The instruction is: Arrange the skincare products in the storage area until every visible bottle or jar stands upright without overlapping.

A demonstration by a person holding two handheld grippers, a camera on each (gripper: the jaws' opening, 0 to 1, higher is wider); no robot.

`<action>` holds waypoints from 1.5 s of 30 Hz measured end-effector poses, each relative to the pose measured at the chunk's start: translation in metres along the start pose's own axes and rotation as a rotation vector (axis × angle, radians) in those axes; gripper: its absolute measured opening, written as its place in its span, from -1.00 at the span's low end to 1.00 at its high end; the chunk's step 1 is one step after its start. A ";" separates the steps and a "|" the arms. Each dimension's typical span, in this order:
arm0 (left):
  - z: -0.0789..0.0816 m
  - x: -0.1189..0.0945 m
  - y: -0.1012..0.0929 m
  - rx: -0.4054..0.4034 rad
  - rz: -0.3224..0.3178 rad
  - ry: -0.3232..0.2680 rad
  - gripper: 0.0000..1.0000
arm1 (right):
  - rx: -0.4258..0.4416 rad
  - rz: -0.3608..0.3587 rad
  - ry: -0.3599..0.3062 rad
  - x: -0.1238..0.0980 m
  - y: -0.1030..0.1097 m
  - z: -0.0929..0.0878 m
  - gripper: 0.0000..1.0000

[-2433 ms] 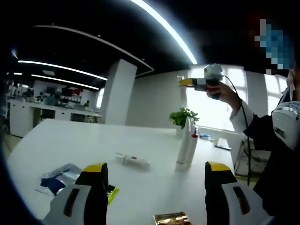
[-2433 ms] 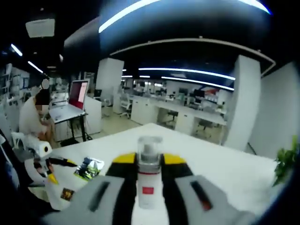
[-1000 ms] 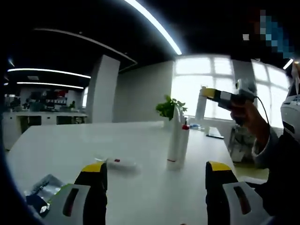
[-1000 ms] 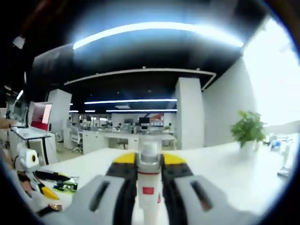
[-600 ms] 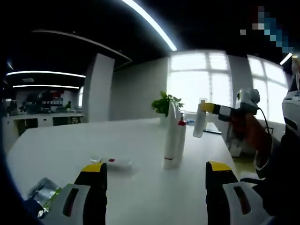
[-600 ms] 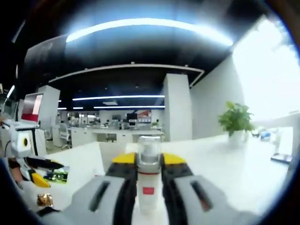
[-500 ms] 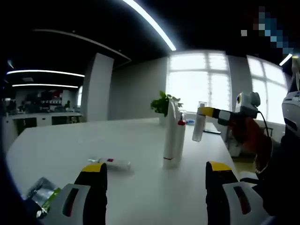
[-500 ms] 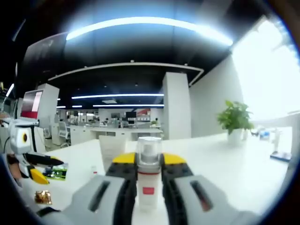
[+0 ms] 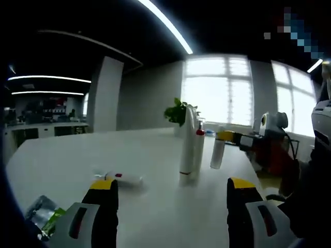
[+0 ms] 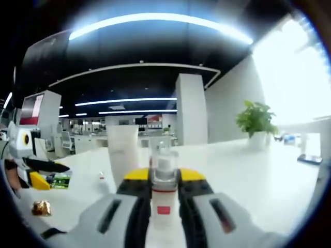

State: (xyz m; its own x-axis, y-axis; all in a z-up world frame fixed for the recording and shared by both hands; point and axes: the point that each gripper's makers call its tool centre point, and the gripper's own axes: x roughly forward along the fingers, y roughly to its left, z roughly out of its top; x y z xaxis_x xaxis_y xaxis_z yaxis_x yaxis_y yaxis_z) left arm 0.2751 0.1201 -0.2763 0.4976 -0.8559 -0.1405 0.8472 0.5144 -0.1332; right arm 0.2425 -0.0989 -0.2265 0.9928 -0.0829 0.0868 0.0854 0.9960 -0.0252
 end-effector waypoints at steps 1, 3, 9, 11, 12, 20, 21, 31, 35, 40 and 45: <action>0.000 0.000 0.001 0.001 0.001 0.002 0.76 | 0.003 -0.004 0.001 -0.001 0.000 -0.002 -0.66; -0.001 0.000 0.002 -0.004 0.001 0.004 0.76 | -0.002 -0.013 0.008 -0.001 0.000 -0.007 -0.66; -0.002 0.002 0.002 -0.012 -0.006 0.002 0.76 | -0.005 -0.005 0.017 0.000 0.006 -0.015 -0.66; -0.003 0.002 0.003 -0.013 -0.007 0.004 0.76 | -0.010 -0.002 0.014 0.000 0.007 -0.015 -0.66; -0.003 0.002 0.003 -0.016 -0.007 0.005 0.76 | -0.015 -0.002 0.013 0.000 0.008 -0.015 -0.66; -0.004 0.002 0.004 -0.028 -0.003 0.002 0.77 | -0.033 0.024 -0.004 -0.001 0.010 -0.022 -0.66; -0.004 0.001 0.004 -0.030 -0.003 0.000 0.77 | -0.031 0.027 -0.003 -0.002 0.010 -0.023 -0.66; -0.006 0.003 0.002 -0.035 0.001 0.007 0.77 | -0.017 0.028 -0.031 -0.006 0.004 -0.022 -0.65; -0.006 0.004 0.004 -0.042 0.006 0.005 0.77 | 0.004 0.035 -0.032 -0.008 0.005 -0.022 -0.65; -0.006 0.005 0.004 -0.047 0.009 0.004 0.77 | 0.019 0.042 -0.044 -0.008 0.004 -0.022 -0.65; -0.006 0.004 0.004 -0.053 0.006 0.004 0.77 | -0.017 0.076 -0.034 -0.009 0.011 -0.022 -0.64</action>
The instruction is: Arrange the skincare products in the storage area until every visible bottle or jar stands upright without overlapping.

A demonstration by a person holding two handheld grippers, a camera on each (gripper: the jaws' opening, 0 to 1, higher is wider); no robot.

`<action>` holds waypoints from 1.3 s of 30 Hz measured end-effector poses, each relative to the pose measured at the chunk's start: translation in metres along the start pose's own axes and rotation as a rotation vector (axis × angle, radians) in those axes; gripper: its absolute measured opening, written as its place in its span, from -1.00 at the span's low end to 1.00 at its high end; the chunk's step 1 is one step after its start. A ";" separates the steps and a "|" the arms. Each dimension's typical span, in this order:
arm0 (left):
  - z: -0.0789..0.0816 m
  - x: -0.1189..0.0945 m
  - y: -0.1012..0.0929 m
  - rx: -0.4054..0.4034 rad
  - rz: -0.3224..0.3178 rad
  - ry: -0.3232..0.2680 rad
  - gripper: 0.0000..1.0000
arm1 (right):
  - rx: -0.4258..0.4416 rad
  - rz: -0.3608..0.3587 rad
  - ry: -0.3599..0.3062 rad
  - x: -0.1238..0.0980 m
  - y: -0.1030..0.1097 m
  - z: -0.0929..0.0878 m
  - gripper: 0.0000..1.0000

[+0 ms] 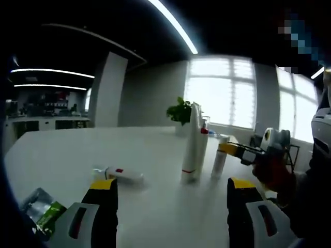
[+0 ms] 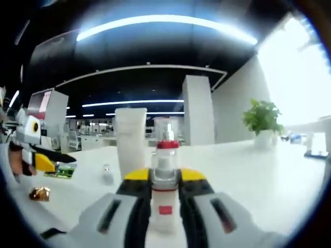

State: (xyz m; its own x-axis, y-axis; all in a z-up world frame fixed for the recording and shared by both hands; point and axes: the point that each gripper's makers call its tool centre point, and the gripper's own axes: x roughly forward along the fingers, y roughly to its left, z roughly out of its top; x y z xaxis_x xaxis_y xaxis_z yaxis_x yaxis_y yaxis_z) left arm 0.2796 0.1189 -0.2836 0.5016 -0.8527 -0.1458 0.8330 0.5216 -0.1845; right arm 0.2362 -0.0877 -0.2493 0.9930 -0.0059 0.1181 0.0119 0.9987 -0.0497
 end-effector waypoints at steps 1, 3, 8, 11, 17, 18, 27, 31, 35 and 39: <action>0.000 0.000 0.000 0.000 0.001 -0.001 0.77 | -0.009 -0.005 0.003 0.000 0.000 0.000 -0.64; 0.001 -0.001 0.001 -0.001 0.002 -0.003 0.77 | -0.013 -0.020 0.011 0.000 -0.003 0.000 -0.64; 0.001 -0.001 0.001 -0.003 0.001 -0.004 0.77 | -0.016 -0.032 0.019 0.000 -0.006 -0.001 -0.64; 0.000 -0.001 0.001 -0.003 0.000 -0.002 0.77 | -0.014 -0.039 0.040 -0.001 -0.007 -0.006 -0.56; 0.001 -0.002 0.000 -0.002 0.002 -0.004 0.77 | -0.007 -0.037 0.067 -0.002 -0.006 -0.011 -0.47; 0.001 -0.002 0.001 -0.002 0.003 -0.004 0.77 | -0.009 -0.038 0.069 -0.002 -0.006 -0.011 -0.45; 0.004 -0.004 0.000 -0.001 0.003 -0.013 0.78 | -0.105 0.001 0.039 0.000 -0.007 0.022 -0.12; 0.006 -0.006 0.001 0.004 0.008 -0.008 0.79 | -0.114 0.031 0.040 0.004 -0.008 0.038 0.12; 0.008 -0.009 0.003 0.014 0.015 -0.005 0.80 | -0.146 0.071 0.047 0.014 -0.015 0.059 0.33; 0.005 -0.013 0.007 0.021 0.027 0.014 0.80 | -0.183 0.120 0.093 0.023 -0.019 0.077 0.45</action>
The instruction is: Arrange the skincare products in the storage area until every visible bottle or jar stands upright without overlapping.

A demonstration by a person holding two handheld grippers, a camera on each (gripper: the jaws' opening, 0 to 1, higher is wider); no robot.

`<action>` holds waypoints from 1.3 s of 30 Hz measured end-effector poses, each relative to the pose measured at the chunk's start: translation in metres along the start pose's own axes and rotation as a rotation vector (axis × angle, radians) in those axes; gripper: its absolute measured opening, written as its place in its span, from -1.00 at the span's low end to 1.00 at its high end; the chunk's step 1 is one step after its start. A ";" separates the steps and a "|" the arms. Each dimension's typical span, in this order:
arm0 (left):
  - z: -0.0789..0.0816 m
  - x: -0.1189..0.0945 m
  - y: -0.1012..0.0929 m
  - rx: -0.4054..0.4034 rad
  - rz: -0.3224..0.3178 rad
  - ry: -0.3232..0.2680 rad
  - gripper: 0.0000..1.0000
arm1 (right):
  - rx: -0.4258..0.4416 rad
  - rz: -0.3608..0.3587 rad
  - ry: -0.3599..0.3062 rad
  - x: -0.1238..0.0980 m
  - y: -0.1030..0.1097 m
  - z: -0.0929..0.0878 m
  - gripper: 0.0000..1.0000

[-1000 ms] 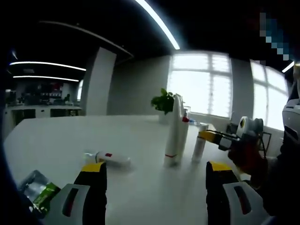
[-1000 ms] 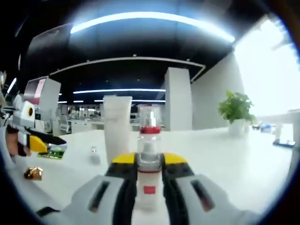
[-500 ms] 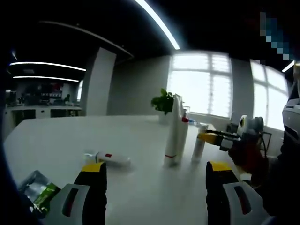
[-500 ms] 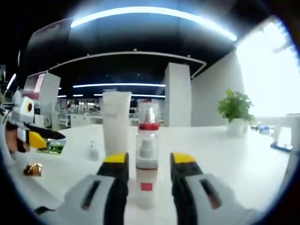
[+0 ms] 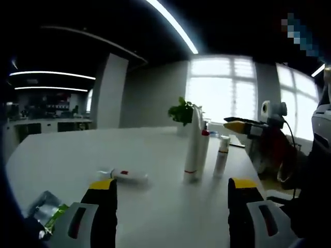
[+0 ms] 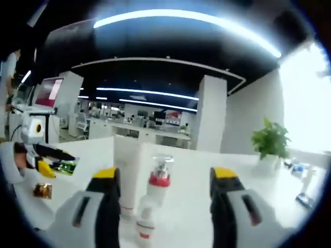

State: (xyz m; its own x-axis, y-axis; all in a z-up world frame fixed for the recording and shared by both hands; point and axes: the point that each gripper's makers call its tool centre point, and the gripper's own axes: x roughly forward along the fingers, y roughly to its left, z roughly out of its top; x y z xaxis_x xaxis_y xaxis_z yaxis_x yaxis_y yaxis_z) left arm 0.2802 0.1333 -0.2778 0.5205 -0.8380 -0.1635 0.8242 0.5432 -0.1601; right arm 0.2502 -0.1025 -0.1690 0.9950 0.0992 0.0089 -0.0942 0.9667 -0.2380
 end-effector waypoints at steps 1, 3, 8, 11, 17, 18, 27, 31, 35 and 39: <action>0.000 -0.001 0.001 0.003 0.004 0.004 0.80 | 0.004 0.021 0.001 0.001 0.000 0.005 0.47; 0.000 -0.004 0.003 0.003 0.010 0.007 0.80 | 0.014 0.050 0.003 0.003 -0.003 0.015 0.47; -0.001 -0.006 0.005 0.000 0.016 0.014 0.80 | -0.054 0.160 0.062 0.013 0.001 0.030 0.47; -0.002 -0.005 0.004 -0.001 0.014 0.021 0.80 | -0.090 0.220 0.089 0.021 0.005 0.037 0.47; -0.002 -0.003 0.002 0.008 0.006 0.035 0.80 | -0.104 0.341 0.143 0.032 0.018 0.049 0.47; -0.002 -0.003 0.002 0.010 0.004 0.041 0.80 | -0.103 0.367 0.150 0.034 0.021 0.052 0.45; -0.007 -0.002 0.001 0.011 0.006 0.064 0.80 | -0.195 0.505 0.199 0.059 0.039 0.089 0.30; -0.009 -0.002 0.003 0.004 0.019 0.073 0.80 | -0.246 0.589 0.280 0.066 0.058 0.084 0.30; -0.010 -0.003 0.005 0.008 0.030 0.085 0.80 | -0.336 0.633 0.340 0.079 0.070 0.077 0.30; -0.011 -0.004 0.007 0.002 0.033 0.086 0.80 | -0.361 0.722 0.408 0.090 0.087 0.066 0.30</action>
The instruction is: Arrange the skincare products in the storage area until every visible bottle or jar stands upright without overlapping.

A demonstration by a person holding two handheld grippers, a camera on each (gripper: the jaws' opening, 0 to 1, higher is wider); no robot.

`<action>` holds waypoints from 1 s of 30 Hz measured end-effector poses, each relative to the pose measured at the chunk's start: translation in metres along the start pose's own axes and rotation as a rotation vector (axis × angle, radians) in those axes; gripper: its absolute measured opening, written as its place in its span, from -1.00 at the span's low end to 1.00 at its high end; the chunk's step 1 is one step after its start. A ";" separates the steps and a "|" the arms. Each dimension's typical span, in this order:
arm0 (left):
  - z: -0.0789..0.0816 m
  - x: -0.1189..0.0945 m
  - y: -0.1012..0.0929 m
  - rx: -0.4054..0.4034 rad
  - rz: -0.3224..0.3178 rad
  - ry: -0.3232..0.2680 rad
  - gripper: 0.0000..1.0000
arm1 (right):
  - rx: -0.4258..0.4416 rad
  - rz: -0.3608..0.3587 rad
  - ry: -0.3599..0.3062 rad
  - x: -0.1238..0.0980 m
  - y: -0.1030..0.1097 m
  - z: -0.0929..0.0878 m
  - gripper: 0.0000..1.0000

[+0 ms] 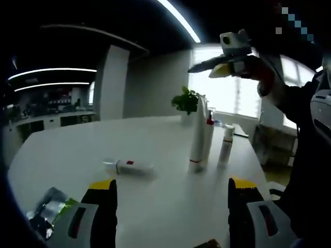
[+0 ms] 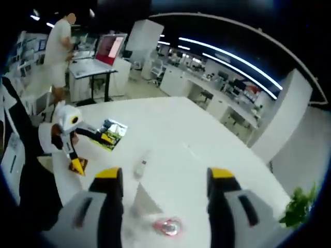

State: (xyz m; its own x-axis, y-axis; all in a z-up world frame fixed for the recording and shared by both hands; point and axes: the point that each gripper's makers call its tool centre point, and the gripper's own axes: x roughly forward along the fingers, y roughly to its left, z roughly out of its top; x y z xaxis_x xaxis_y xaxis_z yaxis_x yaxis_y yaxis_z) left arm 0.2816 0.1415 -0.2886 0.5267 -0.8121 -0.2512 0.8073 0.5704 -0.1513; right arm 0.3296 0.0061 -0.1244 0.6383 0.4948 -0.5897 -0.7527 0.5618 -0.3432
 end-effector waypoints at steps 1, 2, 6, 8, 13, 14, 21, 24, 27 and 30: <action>0.000 0.000 0.002 -0.006 0.005 -0.001 0.82 | 0.006 0.015 0.011 0.004 0.001 -0.001 0.29; 0.000 -0.001 0.004 -0.013 0.012 -0.003 0.84 | 0.025 0.036 0.020 0.010 0.001 -0.003 0.29; 0.000 -0.003 0.010 -0.034 0.029 -0.015 0.87 | 0.114 0.122 0.089 0.029 0.002 -0.013 0.30; 0.000 -0.004 0.013 -0.048 0.036 -0.022 0.88 | 0.145 0.142 0.087 0.037 -0.004 -0.009 0.32; 0.002 -0.005 0.017 -0.062 0.043 -0.033 0.91 | 0.196 0.204 0.153 0.057 -0.008 -0.011 0.42; 0.003 -0.005 0.017 -0.066 0.043 -0.036 0.94 | 0.212 0.241 0.161 0.062 -0.003 -0.012 0.41; 0.006 -0.014 0.025 -0.071 0.073 -0.056 0.99 | 0.275 0.319 0.235 0.103 0.003 -0.015 0.58; 0.007 -0.017 0.027 -0.071 0.081 -0.069 0.99 | 0.254 0.343 0.296 0.116 0.008 -0.018 0.67; 0.006 -0.021 0.030 -0.073 0.093 -0.071 0.99 | 0.231 0.320 0.307 0.129 0.007 -0.016 0.48; 0.003 -0.026 0.035 -0.077 0.113 -0.076 0.99 | 0.194 0.307 0.330 0.144 0.006 -0.016 0.37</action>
State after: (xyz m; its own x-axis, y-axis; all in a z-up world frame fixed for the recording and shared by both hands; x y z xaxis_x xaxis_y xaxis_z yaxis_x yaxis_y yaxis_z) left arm 0.2967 0.1820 -0.2848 0.6339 -0.7475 -0.1983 0.7205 0.6640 -0.1997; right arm 0.4144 0.0706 -0.2229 0.2826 0.4382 -0.8533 -0.8343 0.5512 0.0067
